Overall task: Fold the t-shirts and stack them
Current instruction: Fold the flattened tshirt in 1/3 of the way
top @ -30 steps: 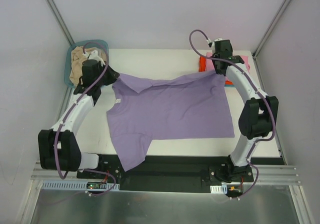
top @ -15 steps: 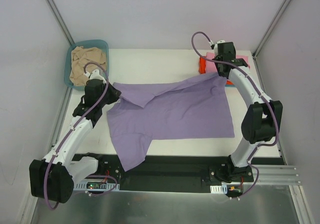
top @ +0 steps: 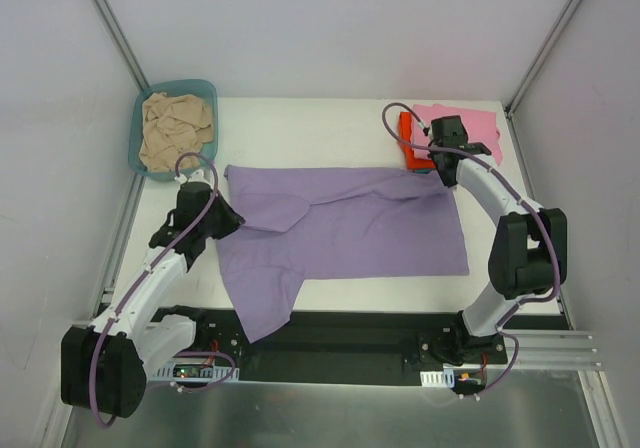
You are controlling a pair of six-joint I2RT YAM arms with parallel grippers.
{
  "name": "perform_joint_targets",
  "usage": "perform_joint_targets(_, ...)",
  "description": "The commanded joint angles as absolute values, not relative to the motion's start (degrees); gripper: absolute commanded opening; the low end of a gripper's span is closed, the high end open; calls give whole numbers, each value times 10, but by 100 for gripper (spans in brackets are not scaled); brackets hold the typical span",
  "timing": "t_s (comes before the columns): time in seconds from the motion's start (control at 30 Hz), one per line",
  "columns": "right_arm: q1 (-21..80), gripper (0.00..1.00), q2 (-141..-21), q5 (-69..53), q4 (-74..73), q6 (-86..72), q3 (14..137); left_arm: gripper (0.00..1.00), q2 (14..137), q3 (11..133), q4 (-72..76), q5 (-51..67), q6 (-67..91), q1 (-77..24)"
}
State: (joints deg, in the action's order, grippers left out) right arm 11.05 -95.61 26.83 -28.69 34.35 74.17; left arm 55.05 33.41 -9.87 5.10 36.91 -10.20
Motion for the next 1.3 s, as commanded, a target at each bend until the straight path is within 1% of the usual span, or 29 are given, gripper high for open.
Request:
perform_joint_targets(0.0,109,30,-925,315,-336,296,722,0,542,320,-138,54,374,-107)
perform_joint_targets(0.03,110,33,-925,316,-345,276,720,0,541,320,-144,56,373,-107)
perform_joint_targets(0.07,110,44,-919,315,-352,265,717,1,539,322,-148,61,368,-107)
perform_joint_targets(0.1,111,48,-915,314,-360,256,713,6,537,323,-157,66,366,-107)
perform_joint_targets(0.13,111,52,-911,311,-363,246,712,16,535,330,-162,72,361,-107)
perform_joint_targets(0.17,111,60,-897,302,-364,227,712,50,534,335,-166,82,354,-107)
perform_joint_targets(0.2,110,65,-890,297,-366,217,713,66,533,340,-170,87,353,-107)
perform_joint_targets(0.23,110,73,-883,293,-367,204,720,75,531,351,-177,90,352,-107)
perform_joint_targets(0.27,110,86,-876,278,-367,184,723,99,532,358,-178,97,352,-107)
perform_joint_targets(0.3,108,97,-863,272,-369,170,728,99,531,365,-179,107,352,-107)
perform_joint_targets(0.4,102,97,-853,222,-373,117,746,99,541,401,-178,101,348,-107)
perform_joint_targets(0.47,95,97,-853,184,-370,92,755,100,574,438,-177,97,343,-106)
perform_joint_targets(0.57,81,97,-872,96,-365,36,769,99,656,497,-157,104,342,-110)
perform_joint_targets(0.6,78,97,-877,78,-356,15,768,99,705,526,-153,108,344,-111)
perform_joint_targets(0.67,77,97,-892,15,-331,4,766,99,757,556,-142,128,345,-116)
perform_joint_targets(0.7,78,97,-900,5,-323,2,760,99,807,587,-138,132,347,-118)
perform_joint_targets(0.77,80,97,-929,-73,-313,-18,761,99,857,617,-136,143,345,-124)
perform_joint_targets(0.8,86,97,-939,-89,-313,-16,765,99,899,639,-136,148,344,-125)
perform_joint_targets(0.9,102,97,-987,-94,-316,-12,777,99,959,664,-136,142,345,-125)
perform_joint_targets(1.1,115,97,-1076,-78,-313,-39,785,99,1023,657,-137,114,348,-123)
perform_joint_targets(1.27,136,97,-1087,-98,-322,-54,745,99,1020,607,-143,109,366,-89)
